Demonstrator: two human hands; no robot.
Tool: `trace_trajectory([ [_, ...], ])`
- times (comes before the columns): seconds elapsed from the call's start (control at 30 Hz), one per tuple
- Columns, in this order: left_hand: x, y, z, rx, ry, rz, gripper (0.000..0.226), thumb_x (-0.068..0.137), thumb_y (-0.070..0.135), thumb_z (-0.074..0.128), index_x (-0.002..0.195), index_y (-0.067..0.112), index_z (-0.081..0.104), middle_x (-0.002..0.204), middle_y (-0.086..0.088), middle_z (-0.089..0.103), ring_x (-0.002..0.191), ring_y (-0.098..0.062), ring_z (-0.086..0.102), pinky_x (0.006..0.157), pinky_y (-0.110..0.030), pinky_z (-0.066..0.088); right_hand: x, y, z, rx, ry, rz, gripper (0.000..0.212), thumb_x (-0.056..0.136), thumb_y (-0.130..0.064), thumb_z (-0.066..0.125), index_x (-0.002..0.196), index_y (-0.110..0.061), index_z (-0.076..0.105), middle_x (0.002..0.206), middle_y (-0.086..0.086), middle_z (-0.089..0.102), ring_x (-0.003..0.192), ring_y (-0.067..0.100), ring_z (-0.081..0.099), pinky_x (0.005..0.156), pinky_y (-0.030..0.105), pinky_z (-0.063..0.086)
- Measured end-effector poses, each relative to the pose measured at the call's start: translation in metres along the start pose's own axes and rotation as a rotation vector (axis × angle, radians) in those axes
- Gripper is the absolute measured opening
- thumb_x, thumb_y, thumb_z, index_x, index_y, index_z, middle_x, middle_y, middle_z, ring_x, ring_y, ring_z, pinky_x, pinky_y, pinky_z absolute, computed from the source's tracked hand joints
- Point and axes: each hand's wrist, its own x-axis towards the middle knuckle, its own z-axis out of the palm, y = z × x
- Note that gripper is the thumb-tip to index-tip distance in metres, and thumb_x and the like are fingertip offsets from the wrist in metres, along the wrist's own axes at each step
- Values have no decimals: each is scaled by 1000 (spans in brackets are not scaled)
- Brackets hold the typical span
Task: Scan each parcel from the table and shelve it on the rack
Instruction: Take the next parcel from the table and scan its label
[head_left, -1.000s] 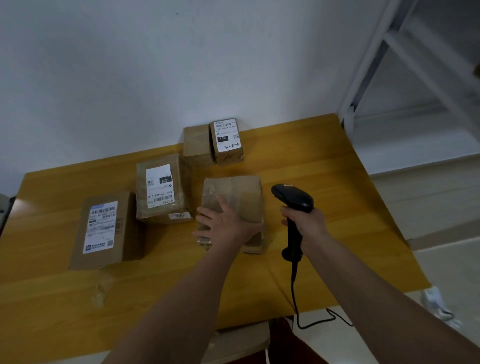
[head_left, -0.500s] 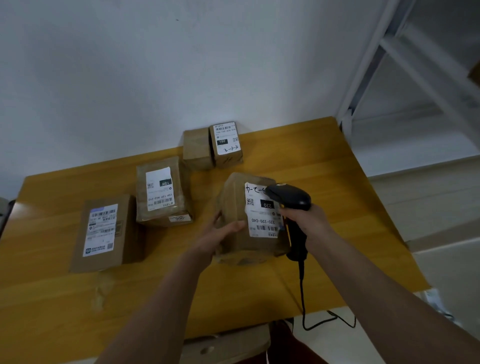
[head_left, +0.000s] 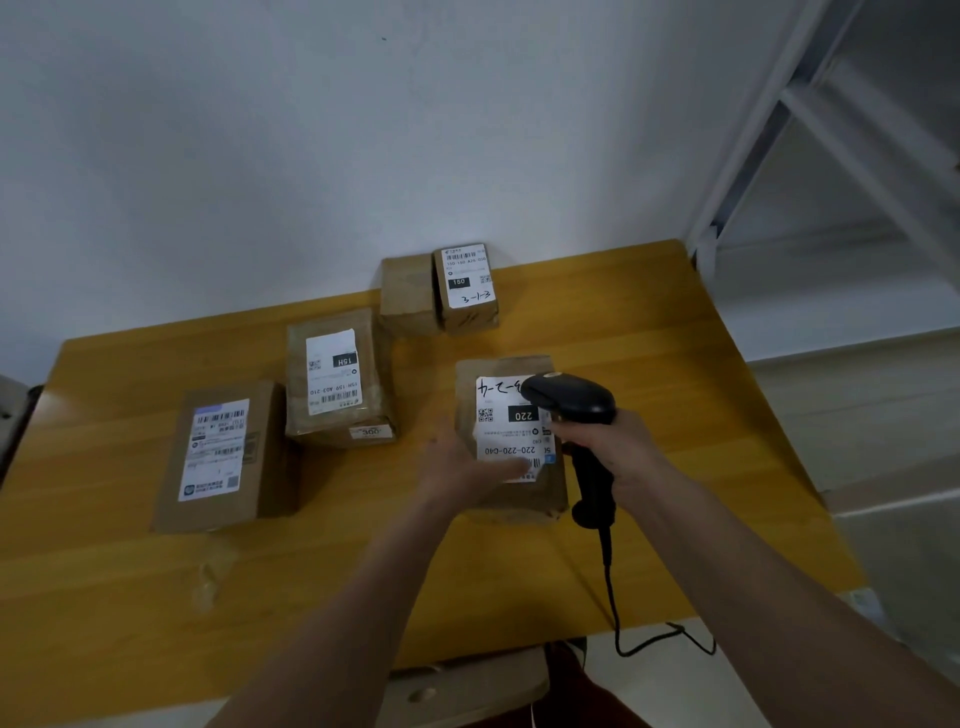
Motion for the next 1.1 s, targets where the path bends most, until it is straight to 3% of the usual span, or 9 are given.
trace_trajectory([
  [0.2,-6,24,45,512,99,-21,151,51,67,83,152,12,-14,147,-18,19,136,-35,23,113,-52,24,-7,-9,-3,-37,72,-17,15,79,-5,75,82,-14,64,82,4,67,80,20,62,60,28,45],
  [0.33,5,34,36,726,12,93,144,59,54,85,151,13,-18,157,-21,-3,146,-40,-2,119,-57,4,-10,-18,-16,-109,116,-61,11,79,-7,75,83,-8,64,80,10,64,77,24,58,62,30,43],
  [0.47,22,38,4,994,-211,423,145,59,39,90,151,27,-21,161,-8,-7,148,-33,-4,120,-54,5,-16,-30,-29,-167,106,-92,19,79,-4,74,94,5,66,81,14,63,73,25,57,62,30,43],
  [0.6,34,50,-15,1402,-375,701,137,62,19,88,153,28,-14,162,-3,-6,149,-31,-5,120,-54,7,-19,-40,-34,-211,81,-123,14,79,-1,73,81,-11,63,79,11,64,75,25,61,56,25,44],
  [0.73,35,57,-21,1620,-256,947,92,91,17,63,156,25,-3,164,-6,-1,150,-31,-2,120,-51,8,-19,-41,-29,-260,60,-113,11,80,-1,72,82,-6,63,77,11,61,70,24,56,57,28,40],
  [0.8,33,49,-23,1687,-160,972,98,90,14,64,155,24,-9,164,-5,-7,149,-33,-8,121,-52,3,-16,-40,-25,-264,57,-105,12,80,-2,72,79,-8,62,73,6,56,65,19,51,56,28,36],
  [0.87,26,33,-24,1400,-89,837,102,86,7,64,154,24,-9,163,-4,-11,149,-30,-14,122,-48,-1,-13,-40,-19,-243,36,-102,13,80,-2,73,86,-9,63,74,1,56,66,14,51,55,25,36],
  [1.0,15,8,-16,265,278,362,102,81,1,70,156,25,6,163,-1,-4,150,-24,-4,121,-47,15,-4,-46,-9,-222,12,-87,21,79,-3,73,95,-10,62,77,-2,57,68,11,52,55,24,38],
  [1.1,19,0,-14,-322,208,-110,102,78,19,80,155,24,13,160,-10,13,143,-37,23,107,-55,38,3,-51,-1,-172,-17,-7,22,78,-1,74,96,-9,63,78,2,61,69,14,56,55,26,42],
])
